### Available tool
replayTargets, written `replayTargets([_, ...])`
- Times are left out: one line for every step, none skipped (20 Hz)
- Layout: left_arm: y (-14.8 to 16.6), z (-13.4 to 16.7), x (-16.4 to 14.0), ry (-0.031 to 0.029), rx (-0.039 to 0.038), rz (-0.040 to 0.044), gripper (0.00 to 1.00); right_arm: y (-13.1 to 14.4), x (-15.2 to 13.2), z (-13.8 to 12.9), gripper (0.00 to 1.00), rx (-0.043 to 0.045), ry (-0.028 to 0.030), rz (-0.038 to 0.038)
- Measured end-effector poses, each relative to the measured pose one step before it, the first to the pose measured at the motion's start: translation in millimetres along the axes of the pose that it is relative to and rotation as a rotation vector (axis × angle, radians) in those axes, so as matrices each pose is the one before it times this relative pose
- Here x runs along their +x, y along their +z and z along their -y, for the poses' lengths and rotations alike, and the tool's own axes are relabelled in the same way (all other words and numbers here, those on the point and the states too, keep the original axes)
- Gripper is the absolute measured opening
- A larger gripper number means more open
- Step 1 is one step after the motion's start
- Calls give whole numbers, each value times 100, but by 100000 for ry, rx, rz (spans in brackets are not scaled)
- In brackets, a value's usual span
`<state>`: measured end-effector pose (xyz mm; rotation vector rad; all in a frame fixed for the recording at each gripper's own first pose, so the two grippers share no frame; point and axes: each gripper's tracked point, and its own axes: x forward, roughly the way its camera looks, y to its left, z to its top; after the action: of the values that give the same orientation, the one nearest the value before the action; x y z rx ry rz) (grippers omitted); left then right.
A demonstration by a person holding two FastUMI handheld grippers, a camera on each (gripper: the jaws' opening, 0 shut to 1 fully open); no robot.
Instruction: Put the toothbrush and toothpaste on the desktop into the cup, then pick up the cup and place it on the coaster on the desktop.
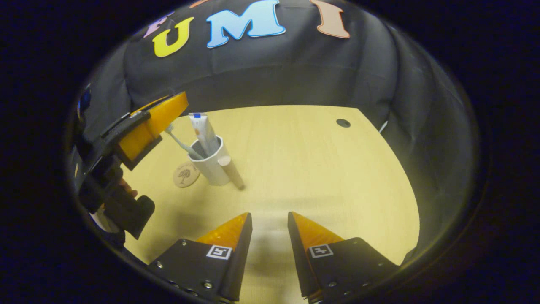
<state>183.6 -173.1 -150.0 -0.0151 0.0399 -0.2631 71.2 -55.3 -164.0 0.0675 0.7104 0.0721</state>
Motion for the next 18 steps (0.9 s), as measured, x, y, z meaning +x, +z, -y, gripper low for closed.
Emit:
replayTargets([44,-384,-703,737,-94,-656,41,506,242,-246,52,-2344,2087,-196])
replayTargets([138,-578,-555,955,-128,-690,50,541,360,-190,51,-3022,1848,-209])
replayTargets([-12,-422,-749,791,-270,-766,53,489,295,-195,52,-3519,1750,-480])
replayTargets([-53,-502,-540,970,-251,-866,58,545,301,-109,52,-3555,1881,-834])
replayTargets([-37,-608,-657,1106,-188,-733,55,457,357,-260,52,-3500,2083,-1416])
replayTargets([-79,-473,-496,1107,-289,-746,55,530,374,-169,52,-3280,2308,-1413])
replayTargets([-38,-644,-550,1091,-220,-517,58,396,412,-115,52,-3676,1832,-1614])
replayTargets([-120,-637,-415,1121,2,-839,56,492,309,-137,52,-4032,1460,-1631])
replayTargets([-188,-494,-447,776,-237,-868,60,457,166,-256,52,-3947,1540,-939])
replayTargets([-314,-436,-314,730,-469,-1176,66,666,326,-139,52,-3204,1640,-738])
replayTargets([-272,-490,-488,806,-734,-797,69,605,318,-264,52,-2637,1981,-913])
replayTargets([-272,-333,-379,592,-844,-1052,69,261,301,-397,52,-2396,1867,-1223])
replayTargets([-363,-429,-415,660,-665,-1120,69,296,310,-254,52,-2482,1434,-1292])
replayTargets([-374,-419,-316,863,-575,-923,78,530,391,-82,52,-2619,976,-1220])
replayTargets([-224,-450,-452,668,-804,-753,78,611,698,-62,52,-2387,707,-984])
replayTargets([-209,-408,-283,644,-752,-923,81,468,456,-91,51,-1861,1023,-1096])
replayTargets([-297,-461,-418,821,-575,-890,87,336,433,-9,51,-1345,1147,-1387])
replayTargets([-307,-457,-307,932,-324,-893,87,-84,611,-289,52,-1278,864,-1503])
